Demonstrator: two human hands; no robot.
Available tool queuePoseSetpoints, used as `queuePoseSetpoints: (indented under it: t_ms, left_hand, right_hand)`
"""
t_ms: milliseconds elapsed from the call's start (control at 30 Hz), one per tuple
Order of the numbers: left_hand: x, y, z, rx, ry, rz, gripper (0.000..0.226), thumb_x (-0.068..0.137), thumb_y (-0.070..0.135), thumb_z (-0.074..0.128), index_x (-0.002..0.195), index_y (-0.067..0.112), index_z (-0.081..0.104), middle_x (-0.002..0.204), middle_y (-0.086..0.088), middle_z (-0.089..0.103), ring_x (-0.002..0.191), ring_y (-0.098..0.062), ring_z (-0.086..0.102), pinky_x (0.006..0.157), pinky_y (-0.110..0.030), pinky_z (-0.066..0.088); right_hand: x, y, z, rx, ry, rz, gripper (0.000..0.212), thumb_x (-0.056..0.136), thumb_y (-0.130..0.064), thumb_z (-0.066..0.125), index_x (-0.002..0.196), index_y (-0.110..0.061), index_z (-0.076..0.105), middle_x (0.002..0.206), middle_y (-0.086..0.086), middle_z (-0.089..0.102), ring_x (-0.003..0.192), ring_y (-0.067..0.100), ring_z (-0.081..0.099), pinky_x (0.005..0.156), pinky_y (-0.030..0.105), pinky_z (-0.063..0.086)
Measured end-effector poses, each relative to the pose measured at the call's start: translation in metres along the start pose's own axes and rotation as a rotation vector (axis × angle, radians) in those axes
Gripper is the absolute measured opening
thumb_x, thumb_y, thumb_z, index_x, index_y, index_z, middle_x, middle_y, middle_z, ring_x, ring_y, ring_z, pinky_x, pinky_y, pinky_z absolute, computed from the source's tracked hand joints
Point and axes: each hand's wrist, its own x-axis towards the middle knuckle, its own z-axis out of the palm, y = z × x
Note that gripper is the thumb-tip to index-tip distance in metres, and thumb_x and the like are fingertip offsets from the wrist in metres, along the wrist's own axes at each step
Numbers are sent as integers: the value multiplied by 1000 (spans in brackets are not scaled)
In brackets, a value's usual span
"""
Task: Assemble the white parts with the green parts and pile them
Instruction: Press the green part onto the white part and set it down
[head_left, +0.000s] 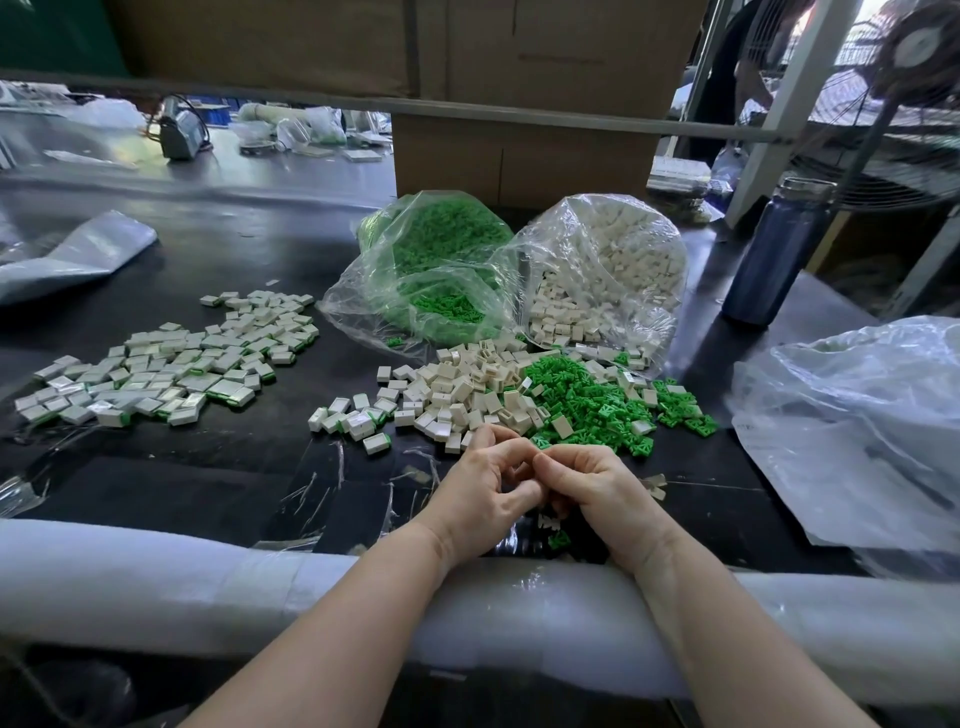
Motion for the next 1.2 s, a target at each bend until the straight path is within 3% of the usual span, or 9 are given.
queuePoseSetpoints:
  t_ms: [100,200,367,533,733,900,1000,1100,1200]
  left_hand:
    - [0,0,0,-23,19,3,16,85,4,56,87,18,62,103,-2,41,83,-12,49,80,-17,45]
    - [0,-1,0,-19,11,1,12,84,4,57,88,13,63,103,-2,40,82,-11,48,77,-18,47]
    - [0,-2,2,5,-10,2,12,84,6,58,92,13,62,105,-1,40,77,-13,49,75,-19,47]
    - [0,-2,2,11,-13,-3,12,84,5,57,93,11,62,103,1,39,77,-14,48,77,-19,46]
    - [0,-1,2,15,-18,-11,13,85,5,57,96,9,62,104,1,39,80,-15,50,80,-22,48]
    - [0,2,0,-64,17,-13,11,88,7,57,89,16,61,107,-4,41,78,-17,52,75,-20,51]
    - [0,1,-3,-74,86,-29,5,87,13,62,88,18,63,110,-5,43,85,-25,57,81,-23,52]
    - [0,-1,-5,-79,129,-65,4,87,13,62,90,13,64,112,-4,43,81,-22,55,82,-27,53]
    - [1,-2,-5,-42,102,-76,8,87,16,62,94,11,64,113,-3,42,82,-24,56,84,-29,53]
  right_hand:
    - [-1,-3,3,-55,0,-4,25,80,-29,55,83,-8,69,70,10,59,63,16,53,60,24,42]
    - [-1,-2,2,-57,12,-6,28,82,-25,55,87,0,67,80,20,58,75,28,50,68,36,41]
    - [-1,-1,-1,-66,35,-3,20,90,-7,53,87,7,66,81,21,60,75,27,53,65,29,45]
    - [-2,-1,0,-73,49,7,20,90,-7,53,81,0,69,74,17,60,65,20,54,58,23,45]
    - [-1,0,0,-39,54,-5,22,90,-8,53,85,8,66,77,21,58,68,26,51,58,27,44]
    - [-1,-3,4,-66,42,-46,25,86,-24,55,80,-5,68,68,11,59,63,19,54,56,23,45]
    - [0,-3,5,-143,96,-84,28,85,-34,50,80,-13,67,64,3,61,58,12,57,51,19,44]
    - [0,-1,2,-98,179,-113,11,91,-17,55,92,-12,66,71,1,70,61,12,66,48,19,49]
    - [-1,-1,0,-144,188,-154,9,86,-2,62,86,-11,65,70,2,70,62,14,67,47,18,48]
